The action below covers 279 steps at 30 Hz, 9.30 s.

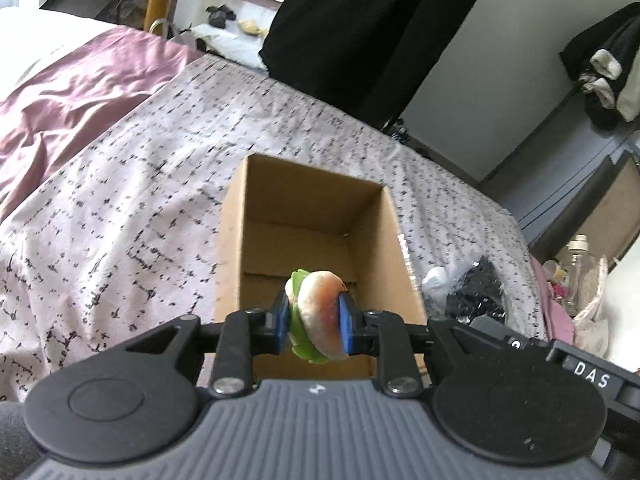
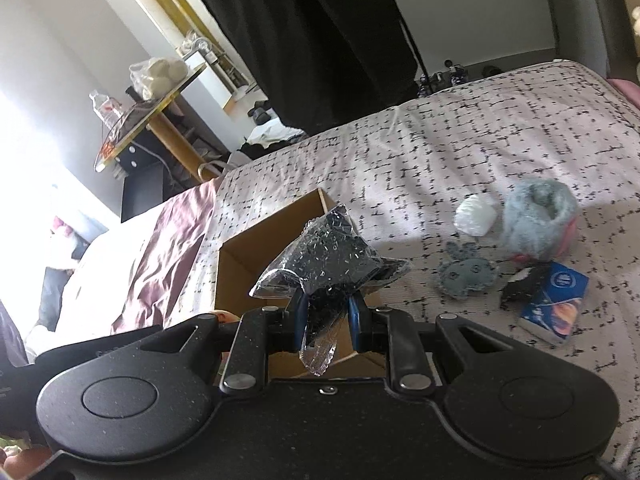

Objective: Organize soft objects

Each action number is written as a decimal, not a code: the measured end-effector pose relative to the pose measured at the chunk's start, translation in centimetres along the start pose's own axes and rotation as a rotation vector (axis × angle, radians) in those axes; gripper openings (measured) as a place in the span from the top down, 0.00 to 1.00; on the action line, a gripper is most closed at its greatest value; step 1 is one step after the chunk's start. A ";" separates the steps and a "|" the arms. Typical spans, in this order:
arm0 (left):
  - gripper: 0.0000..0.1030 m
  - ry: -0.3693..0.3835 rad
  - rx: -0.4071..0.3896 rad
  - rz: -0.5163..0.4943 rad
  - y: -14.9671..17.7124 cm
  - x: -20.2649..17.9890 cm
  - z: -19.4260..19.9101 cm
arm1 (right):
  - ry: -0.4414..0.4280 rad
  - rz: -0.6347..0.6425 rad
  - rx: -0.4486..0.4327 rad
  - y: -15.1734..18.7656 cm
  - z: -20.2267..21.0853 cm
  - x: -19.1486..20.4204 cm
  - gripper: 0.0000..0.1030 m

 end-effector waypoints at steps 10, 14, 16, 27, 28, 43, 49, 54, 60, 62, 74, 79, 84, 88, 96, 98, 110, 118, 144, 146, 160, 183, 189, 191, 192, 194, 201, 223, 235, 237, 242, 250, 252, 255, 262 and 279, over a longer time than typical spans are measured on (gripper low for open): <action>0.54 -0.004 -0.005 0.030 -0.4 1.2 0.4 | 0.009 0.022 0.048 1.0 -2.0 1.7 0.79; 0.52 -0.006 -0.008 0.041 -0.6 1.5 0.7 | 0.001 0.026 0.062 1.3 -2.5 2.2 0.79; 0.50 -0.010 -0.008 0.046 -0.6 1.7 0.8 | -0.013 0.024 0.077 1.5 -2.7 2.5 0.75; 0.22 -0.048 -0.012 0.033 -0.5 1.2 1.8 | 0.019 0.008 0.059 1.3 -0.2 1.0 0.54; 0.22 -0.048 -0.010 0.032 -0.5 1.0 1.8 | 0.026 0.003 0.050 1.2 0.2 0.6 0.54; 0.20 -0.029 0.002 -0.066 1.4 -4.9 1.6 | 0.096 -0.073 0.001 1.1 4.0 -6.6 0.51; 0.20 -0.034 0.007 -0.102 1.9 -7.0 1.3 | 0.092 -0.102 -0.009 1.0 4.7 -8.9 0.50; 0.20 -0.030 0.014 -0.138 2.4 -9.1 0.7 | 0.098 -0.141 -0.012 1.0 4.8 -11.2 0.50; 0.20 -0.014 0.022 -0.196 3.1 -11.7 -0.3 | 0.095 -0.202 -0.014 1.0 4.6 -14.0 0.50; 0.20 -0.004 0.023 -0.211 3.3 -12.4 -0.6 | 0.092 -0.222 -0.015 1.0 4.4 -14.9 0.50; 0.23 0.032 0.047 -0.316 4.7 -17.2 -3.5 | 0.077 -0.358 0.004 1.7 2.5 -19.7 0.50; 0.26 0.047 0.061 -0.348 5.3 -18.8 -5.2 | 0.059 -0.405 0.017 1.9 1.6 -21.0 0.51; 0.34 0.053 0.085 -0.371 5.8 -20.0 -7.3 | 0.043 -0.442 0.032 1.9 0.5 -22.2 0.54; 0.37 0.046 0.115 -0.380 6.1 -20.5 -9.3 | 0.039 -0.479 0.037 1.8 -0.2 -23.2 0.56; 0.41 0.050 0.165 -0.413 6.7 -21.5 -13.0 | 0.023 -0.580 0.048 1.9 -1.4 -25.4 0.60; 0.41 0.047 0.180 -0.408 6.9 -21.4 -13.9 | 0.015 -0.601 0.050 1.9 -1.6 -25.7 0.60; 0.61 0.079 0.210 -0.439 7.3 -22.0 -17.7 | -0.030 -0.663 0.068 1.9 -2.9 -26.8 0.61; 0.73 0.110 0.273 -0.376 7.9 -21.1 -18.8 | -0.065 -0.690 0.080 1.8 -3.7 -27.0 0.61; 0.81 0.171 0.161 -0.352 5.9 -19.8 -9.9 | -0.023 -0.463 -0.005 -0.2 1.4 -21.1 0.79; 0.81 0.170 0.136 -0.346 5.4 -19.3 -8.6 | -0.027 -0.446 -0.016 -0.4 1.9 -20.1 0.79; 0.81 0.166 0.001 -0.279 2.7 -15.3 -2.2 | -0.054 -0.323 -0.070 -1.6 3.9 -13.2 0.79; 0.80 0.101 -0.069 -0.108 -0.4 -5.4 0.9 | -0.022 -0.160 -0.058 -1.0 2.2 -4.3 0.79; 0.80 0.083 -0.075 -0.046 -1.3 -2.8 0.5 | -0.016 -0.132 -0.040 -1.0 1.0 -2.5 0.79; 0.80 0.083 -0.075 -0.032 -1.5 -2.2 0.4 | -0.008 -0.121 -0.032 -0.9 0.4 -2.0 0.79; 0.80 0.083 -0.075 -0.023 -1.6 -1.9 0.3 | -0.004 -0.116 -0.028 -0.9 0.2 -1.8 0.79; 0.80 0.085 -0.073 -0.011 -1.8 -1.3 0.1 | 0.006 -0.107 -0.022 -0.9 -0.3 -1.4 0.78; 0.80 0.092 -0.058 0.018 -2.0 0.1 -0.7 | 0.034 -0.101 0.020 -0.3 -2.2 -0.8 0.70; 0.67 0.011 -0.031 0.051 -2.3 1.0 -1.9 | 0.046 -0.134 0.006 -0.2 -1.1 -2.4 0.59; 0.47 -0.017 -0.042 -0.008 -1.8 -2.2 -0.5 | 0.053 -0.179 -0.027 -0.2 1.5 -5.6 0.52; 0.40 -0.021 -0.038 -0.021 -1.5 -3.0 -0.5 | 0.058 -0.181 -0.032 -0.2 2.0 -6.2 0.50; 0.30 -0.028 -0.031 -0.061 -0.7 -5.0 -0.4 | 0.063 -0.196 -0.039 -0.1 2.9 -7.8 0.47; 0.27 -0.036 -0.023 -0.116 0.2 -8.1 -0.6 | 0.059 -0.225 -0.061 -0.5 4.0 -10.5 0.42; 0.27 -0.036 -0.019 -0.130 0.4 -8.9 -0.8 | 0.056 -0.233 -0.066 -0.7 4.3 -11.2 0.42; 0.27 -0.034 -0.016 -0.148 0.7 -10.1 -1.2 | 0.052 -0.248 -0.076 -1.0 4.5 -12.3 0.42; 0.27 -0.024 -0.004 -0.182 1.2 -13.2 -2.5 | 0.047 -0.281 -0.096 -2.0 4.8 -14.9 0.42; 0.27 0.006 0.030 -0.244 1.1 -19.3 -8.9 | 0.045 -0.384 -0.097 -4.4 1.2 -20.5 0.47</action>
Point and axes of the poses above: each gripper's, at about its wrist camera, not at the fingertips, and z roughly against the way its jaws point, x to its left, y to its underside, the point moved 3 cm from there along -z, roughly the way its jaws point, and after that the axes turned 4 degrees about -z, right-handed, at the moved point
